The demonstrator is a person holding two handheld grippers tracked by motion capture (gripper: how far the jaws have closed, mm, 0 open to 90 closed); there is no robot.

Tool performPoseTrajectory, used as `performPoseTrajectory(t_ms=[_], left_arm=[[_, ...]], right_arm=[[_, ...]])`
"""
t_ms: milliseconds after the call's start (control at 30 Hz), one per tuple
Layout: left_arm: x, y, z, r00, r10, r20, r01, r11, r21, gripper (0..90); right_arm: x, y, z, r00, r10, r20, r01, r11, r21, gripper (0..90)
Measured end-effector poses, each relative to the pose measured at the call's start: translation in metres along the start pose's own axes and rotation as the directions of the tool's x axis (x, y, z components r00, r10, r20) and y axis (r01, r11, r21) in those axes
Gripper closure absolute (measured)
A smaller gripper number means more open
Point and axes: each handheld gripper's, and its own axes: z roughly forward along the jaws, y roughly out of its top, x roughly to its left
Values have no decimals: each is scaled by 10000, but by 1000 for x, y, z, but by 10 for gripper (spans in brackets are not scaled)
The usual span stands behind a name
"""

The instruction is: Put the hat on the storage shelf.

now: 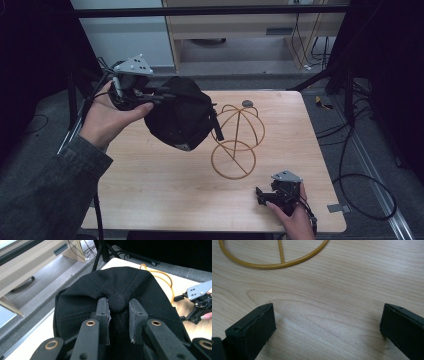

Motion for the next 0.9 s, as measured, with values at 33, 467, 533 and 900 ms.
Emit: performPoseTrajectory(t_ms=[33,467,533,900], left_arm=[[-1,1,-1,10000,20,8,-20,10000,-17,732],[-14,21,-2,9989,450,144,-448,9989,-164,731],[-15,24,-2,9987,477,156,-474,9987,-194,731],[-23,48,7,9970,685,360,-670,9969,-414,731]], right_arm=[[0,0,0,10000,-5,0,5,10000,-1,4],[0,0,0,10000,30,-14,-30,10000,10,4],[0,0,0,10000,31,-16,-31,10000,9,4],[0,0,0,10000,28,-16,-28,10000,9,4]])
